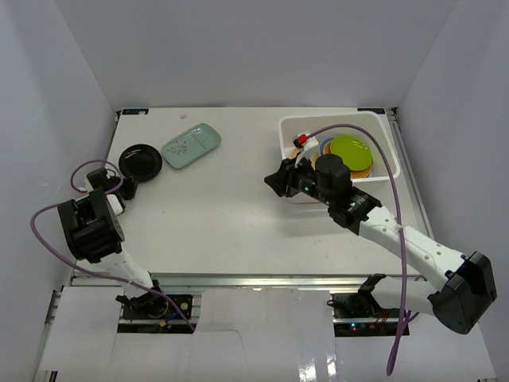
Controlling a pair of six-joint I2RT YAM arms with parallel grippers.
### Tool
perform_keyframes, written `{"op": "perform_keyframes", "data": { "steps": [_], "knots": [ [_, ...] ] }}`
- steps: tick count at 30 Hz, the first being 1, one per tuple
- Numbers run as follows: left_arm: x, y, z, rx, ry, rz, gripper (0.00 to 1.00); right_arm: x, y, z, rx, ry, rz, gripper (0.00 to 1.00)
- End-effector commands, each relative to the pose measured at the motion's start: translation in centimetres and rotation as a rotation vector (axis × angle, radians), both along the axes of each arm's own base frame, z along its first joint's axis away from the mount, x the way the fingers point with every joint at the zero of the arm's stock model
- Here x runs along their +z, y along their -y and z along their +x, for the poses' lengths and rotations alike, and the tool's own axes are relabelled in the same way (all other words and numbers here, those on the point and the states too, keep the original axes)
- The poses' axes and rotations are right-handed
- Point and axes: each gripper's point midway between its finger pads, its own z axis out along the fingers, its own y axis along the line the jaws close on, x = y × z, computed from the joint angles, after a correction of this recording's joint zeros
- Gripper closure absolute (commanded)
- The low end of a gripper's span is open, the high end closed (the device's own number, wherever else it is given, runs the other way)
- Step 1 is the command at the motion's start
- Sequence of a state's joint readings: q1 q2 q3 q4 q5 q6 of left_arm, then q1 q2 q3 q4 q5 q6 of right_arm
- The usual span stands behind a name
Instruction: Place the plates into the plastic bin on the countertop
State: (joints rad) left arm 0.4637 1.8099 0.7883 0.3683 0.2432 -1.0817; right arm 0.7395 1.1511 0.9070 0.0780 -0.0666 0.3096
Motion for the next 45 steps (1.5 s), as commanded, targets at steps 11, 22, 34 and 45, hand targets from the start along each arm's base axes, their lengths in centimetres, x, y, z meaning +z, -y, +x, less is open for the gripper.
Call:
{"op": "perform_keyframes", "data": {
  "steps": [11, 22, 34, 45],
  "knots": [
    [18.3, 12.2, -3.1, -0.361, 0.403, 0.161, 1.00, 5.7, -5.2, -0.4, 0.166, 0.055, 0.096, 0.10],
    [21.3, 30.3, -9.7, -0.935, 0.555, 0.023, 1.00, 6.4, -2.4, 4.9, 0.002, 0.063, 0.062, 0.10],
    [23.8, 38.4, -11.4, -1.200, 0.689, -0.015, 1.00, 4.8, 2.5, 6.8, -0.097, 0.013, 0.080, 0.91],
    [19.1, 28.9, -0.6, -0.824, 0.309, 0.326, 0.18, 7.4, 14.6, 12.3, -0.407, 0.039, 0.173, 0.92]
  ]
}}
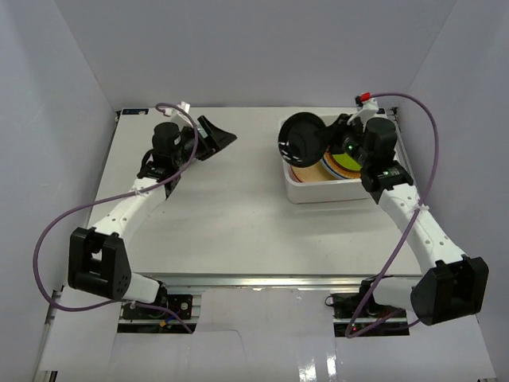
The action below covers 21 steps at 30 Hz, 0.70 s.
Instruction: Place the plates into the plastic bin on the countertop
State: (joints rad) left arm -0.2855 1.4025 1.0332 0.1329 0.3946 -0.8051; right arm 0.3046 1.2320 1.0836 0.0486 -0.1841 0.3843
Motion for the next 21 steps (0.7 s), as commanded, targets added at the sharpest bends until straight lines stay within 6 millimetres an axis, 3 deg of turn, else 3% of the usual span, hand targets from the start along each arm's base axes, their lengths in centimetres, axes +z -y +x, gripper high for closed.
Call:
{"op": "perform_keyframes", "data": {
  "steps": [1, 2, 4, 5, 6, 8, 10, 12, 13, 14, 15, 16, 17, 18, 19, 21],
  "knots": [
    [-4.4, -6.8, 3.7, 0.217, -0.145, 0.101, 0.18, 2.1, 4.5, 2.0, -0.103, 0.031, 0.066, 0.92],
    [-6.3, -9.4, 4.9, 0.269, -0.199, 0.093, 0.18, 1.5, 6.8, 2.8, -0.162, 0.009, 0.084, 0.92],
    [-8.2, -11.8, 5.7, 0.324, -0.253, 0.084, 0.18, -0.7, 9.0, 3.5, -0.229, -0.046, 0.094, 0.92],
    [-9.8, -13.0, 6.2, 0.349, -0.288, 0.097, 0.18, -2.9, 10.7, 3.7, -0.279, -0.093, 0.095, 0.92],
    [-10.7, -15.7, 6.6, 0.408, -0.314, 0.105, 0.18, -3.9, 10.9, 4.0, -0.294, -0.106, 0.109, 0.92],
    [-12.0, -18.2, 7.1, 0.459, -0.328, 0.151, 0.18, -6.4, 13.4, 4.5, -0.368, -0.156, 0.108, 0.92],
    [-14.0, -20.2, 7.1, 0.506, -0.378, 0.186, 0.18, -8.1, 14.4, 4.9, -0.398, -0.206, 0.122, 0.89],
    [-15.3, -20.9, 7.2, 0.522, -0.404, 0.195, 0.18, -8.9, 14.2, 4.8, -0.377, -0.232, 0.135, 0.84],
    [-15.8, -21.3, 7.3, 0.533, -0.417, 0.202, 0.18, -9.1, 14.2, 4.8, -0.379, -0.237, 0.134, 0.70],
    [-16.9, -21.9, 7.5, 0.548, -0.440, 0.218, 0.18, -9.3, 14.1, 4.6, -0.372, -0.243, 0.135, 0.50],
    [-16.8, -22.2, 7.6, 0.557, -0.439, 0.222, 0.18, -9.4, 14.1, 4.5, -0.372, -0.246, 0.134, 0.50],
    [-17.8, -22.4, 7.6, 0.563, -0.464, 0.231, 0.18, -9.8, 14.3, 4.3, -0.381, -0.260, 0.118, 0.24],
    [-18.4, -22.6, 7.7, 0.567, -0.475, 0.234, 0.18, -10.0, 14.6, 4.1, -0.398, -0.262, 0.109, 0.10],
    [-18.6, -22.8, 7.9, 0.569, -0.469, 0.240, 0.18, -10.0, 14.9, 3.7, -0.420, -0.258, 0.103, 0.02],
    [-19.3, -22.8, 8.1, 0.567, -0.476, 0.241, 0.18, -9.9, 15.0, 3.5, -0.423, -0.251, 0.103, 0.10],
    [-19.5, -22.6, 8.7, 0.566, -0.468, 0.216, 0.18, -8.5, 14.7, 2.7, -0.408, -0.209, 0.117, 0.10]
  ]
}}
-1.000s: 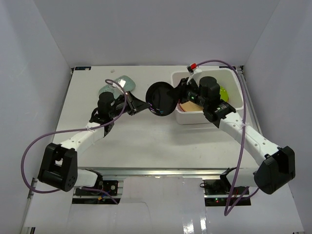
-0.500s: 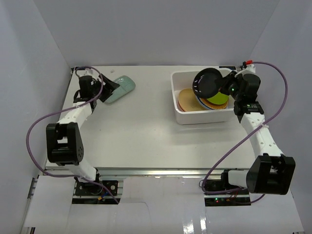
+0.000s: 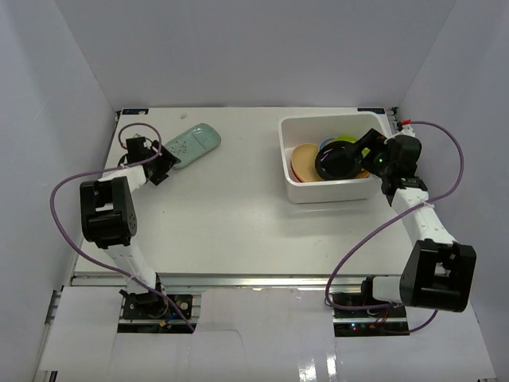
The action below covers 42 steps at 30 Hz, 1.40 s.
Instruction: Place the plates into the plastic bin on the countertop
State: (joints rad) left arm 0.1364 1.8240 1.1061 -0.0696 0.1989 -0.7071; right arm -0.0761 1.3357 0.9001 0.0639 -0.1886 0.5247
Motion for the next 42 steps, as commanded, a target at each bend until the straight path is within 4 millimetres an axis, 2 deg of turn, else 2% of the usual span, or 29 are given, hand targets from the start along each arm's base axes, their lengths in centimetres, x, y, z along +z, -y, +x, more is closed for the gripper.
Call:
{"op": "perform_keyframes", "data": {
  "steps": [1, 2, 4, 5, 6, 8, 15, 17, 18, 22, 23, 24, 25, 27, 28, 29, 30, 31, 33, 34, 36, 37, 38, 39, 40, 41, 42],
  "knots": [
    [0.2, -0.8, 1.6, 0.015, 0.035, 0.008, 0.18, 3.4, -0.2, -1.2, 0.001, 0.118, 0.003, 0.10],
    [0.2, -0.8, 2.0, 0.020, 0.043, 0.002, 0.18, 5.1, -0.3, -1.9, -0.001, 0.170, 0.010, 0.10],
    [0.0, -1.1, 2.7, 0.041, 0.044, -0.004, 0.18, 5.9, -0.9, -2.9, 0.025, 0.213, 0.029, 0.09],
    [-0.8, -1.4, 2.9, 0.053, 0.029, -0.006, 0.18, 7.4, -1.4, -3.5, 0.047, 0.259, 0.036, 0.09],
    [-1.2, -1.5, 3.1, 0.059, 0.023, -0.009, 0.20, 8.0, -2.4, -4.1, 0.097, 0.274, 0.058, 0.07],
    [-1.9, -1.6, 4.0, 0.070, 0.030, -0.031, 0.23, 8.9, -3.7, -5.3, 0.165, 0.287, 0.085, 0.06],
    [-3.7, -0.9, 4.9, 0.085, 0.031, -0.111, 0.40, 10.8, -5.5, -7.7, 0.241, 0.342, 0.098, 0.04],
    [-3.8, -0.8, 5.1, 0.088, 0.039, -0.123, 0.47, 11.1, -6.8, -8.3, 0.285, 0.353, 0.108, 0.03],
    [-3.9, -0.7, 5.2, 0.087, 0.042, -0.126, 0.56, 11.1, -7.8, -8.7, 0.315, 0.352, 0.114, 0.03],
    [-3.7, -0.7, 5.6, 0.097, 0.069, -0.148, 0.79, 11.4, -10.1, -9.6, 0.373, 0.360, 0.126, 0.02],
    [-3.8, -0.5, 5.4, 0.096, 0.070, -0.156, 0.90, 11.4, -10.5, -9.7, 0.382, 0.359, 0.128, 0.02],
    [-3.3, -0.6, 5.4, 0.097, 0.085, -0.159, 0.95, 11.6, -11.7, -10.2, 0.417, 0.362, 0.134, 0.02],
    [-3.0, -0.7, 5.4, 0.097, 0.105, -0.163, 1.00, 11.7, -12.3, -10.4, 0.430, 0.363, 0.134, 0.01],
    [-2.5, -0.3, 4.5, 0.088, 0.118, -0.209, 1.00, 12.1, -14.4, -11.5, 0.490, 0.370, 0.142, 0.01],
    [-0.2, -0.8, 4.9, 0.081, 0.191, -0.215, 1.00, 12.4, -15.1, -11.7, 0.509, 0.377, 0.143, 0.01],
    [0.8, -0.8, 4.7, 0.075, 0.217, -0.219, 1.00, 12.5, -15.7, -11.9, 0.524, 0.384, 0.133, 0.01],
    [1.4, -1.0, 4.1, 0.078, 0.229, -0.217, 1.00, 12.8, -17.2, -12.4, 0.568, 0.385, 0.139, 0.02],
    [4.1, -1.1, 4.0, 0.070, 0.287, -0.205, 1.00, 13.0, -17.9, -12.7, 0.586, 0.386, 0.141, 0.02],
    [6.4, -1.1, 3.5, 0.058, 0.331, -0.201, 1.00, 13.5, -19.9, -13.5, 0.632, 0.400, 0.157, 0.04],
    [8.7, -1.2, 2.8, 0.056, 0.379, -0.197, 1.00, 13.6, -20.6, -13.3, 0.636, 0.397, 0.159, 0.04],
    [11.0, -0.9, 1.8, 0.053, 0.428, -0.205, 1.00, 14.0, -22.8, -14.1, 0.690, 0.402, 0.172, 0.06],
    [11.4, -0.6, 1.0, 0.054, 0.438, -0.228, 1.00, 14.2, -23.5, -13.5, 0.675, 0.398, 0.168, 0.07],
    [14.0, -0.3, 0.3, 0.046, 0.492, -0.233, 1.00, 14.3, -24.9, -14.2, 0.701, 0.397, 0.172, 0.09],
    [15.2, 0.0, -0.2, 0.036, 0.522, -0.243, 1.00, 13.8, -25.9, -13.9, 0.699, 0.386, 0.165, 0.10],
    [15.3, 0.6, -1.2, 0.025, 0.520, -0.278, 1.00, 14.5, -26.4, -13.5, 0.675, 0.399, 0.163, 0.10],
    [17.4, 1.0, -2.2, 0.011, 0.569, -0.286, 1.00, 14.5, -27.2, -13.6, 0.683, 0.392, 0.165, 0.10],
    [17.4, 1.7, -3.2, 0.002, 0.569, -0.319, 1.00, 13.8, -28.7, -13.7, 0.699, 0.364, 0.167, 0.10]
  ]
}}
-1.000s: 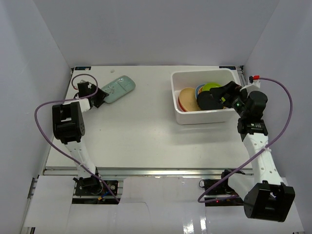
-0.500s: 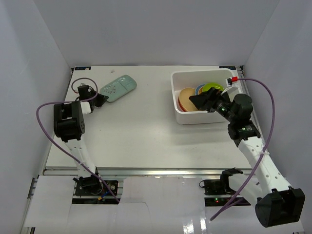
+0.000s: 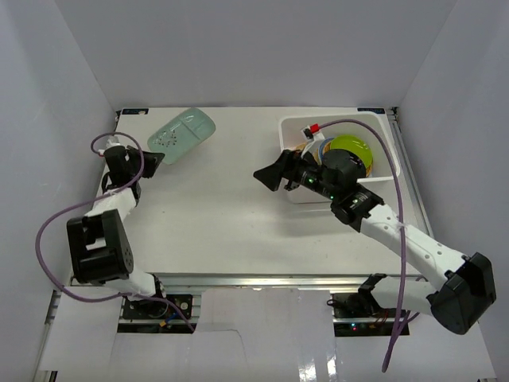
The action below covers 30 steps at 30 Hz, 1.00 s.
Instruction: Place the plates into the plastic bin on the countertop
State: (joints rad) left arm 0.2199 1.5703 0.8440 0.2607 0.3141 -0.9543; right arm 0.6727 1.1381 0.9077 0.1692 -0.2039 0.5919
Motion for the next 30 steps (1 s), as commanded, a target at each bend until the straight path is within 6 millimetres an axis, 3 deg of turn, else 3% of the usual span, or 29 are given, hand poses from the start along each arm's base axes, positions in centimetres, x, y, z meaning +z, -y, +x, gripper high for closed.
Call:
{"op": "perform_keyframes", "data": {
  "steps": [1, 3, 5, 7, 8, 12, 19, 21, 23, 24, 25, 28, 30],
  "knots": [
    [11.2, 3.1, -1.8, -0.114, 0.317, -0.079, 1.00, 3.5, -2.8, 1.1, -0.042, 0.076, 0.058, 0.10],
    [12.2, 4.4, -3.8, -0.143, 0.340, -0.084, 1.00, 4.0, -4.5, 0.9, -0.028, 0.072, 0.081, 0.10],
    [11.7, 5.3, -5.4, -0.171, 0.328, -0.094, 1.00, 4.4, -5.9, 2.0, -0.048, 0.056, 0.114, 0.10],
    [12.8, 6.7, -7.1, -0.204, 0.357, -0.095, 1.00, 3.4, -7.2, 3.0, -0.046, 0.020, 0.116, 0.10],
    [12.4, 7.5, -7.8, -0.223, 0.348, -0.102, 1.00, 4.3, -7.7, 3.4, -0.044, 0.026, 0.134, 0.10],
    [12.9, 9.4, -10.2, -0.280, 0.367, -0.117, 1.00, 2.8, -9.7, 5.3, -0.060, -0.012, 0.118, 0.10],
    [15.2, 12.0, -13.1, -0.367, 0.434, -0.122, 1.00, -1.1, -9.5, 6.9, -0.143, -0.086, 0.079, 0.10],
    [15.3, 12.6, -13.6, -0.385, 0.438, -0.129, 1.00, -0.9, -9.6, 6.7, -0.138, -0.080, 0.104, 0.05],
    [15.1, 13.0, -13.9, -0.405, 0.432, -0.129, 1.00, -0.7, -9.3, 6.7, -0.145, -0.074, 0.120, 0.18],
    [14.7, 13.1, -14.2, -0.411, 0.425, -0.134, 1.00, -0.8, -9.1, 6.7, -0.151, -0.074, 0.120, 0.33],
    [14.7, 13.1, -14.2, -0.411, 0.426, -0.132, 1.00, -0.4, -9.0, 6.6, -0.153, -0.067, 0.127, 0.33],
    [14.4, 13.2, -14.5, -0.414, 0.424, -0.125, 1.00, 0.0, -7.9, 6.7, -0.194, -0.044, 0.139, 0.58],
    [14.2, 13.2, -14.5, -0.419, 0.418, -0.126, 1.00, 0.2, -7.1, 6.6, -0.221, -0.035, 0.145, 0.66]
  ]
}}
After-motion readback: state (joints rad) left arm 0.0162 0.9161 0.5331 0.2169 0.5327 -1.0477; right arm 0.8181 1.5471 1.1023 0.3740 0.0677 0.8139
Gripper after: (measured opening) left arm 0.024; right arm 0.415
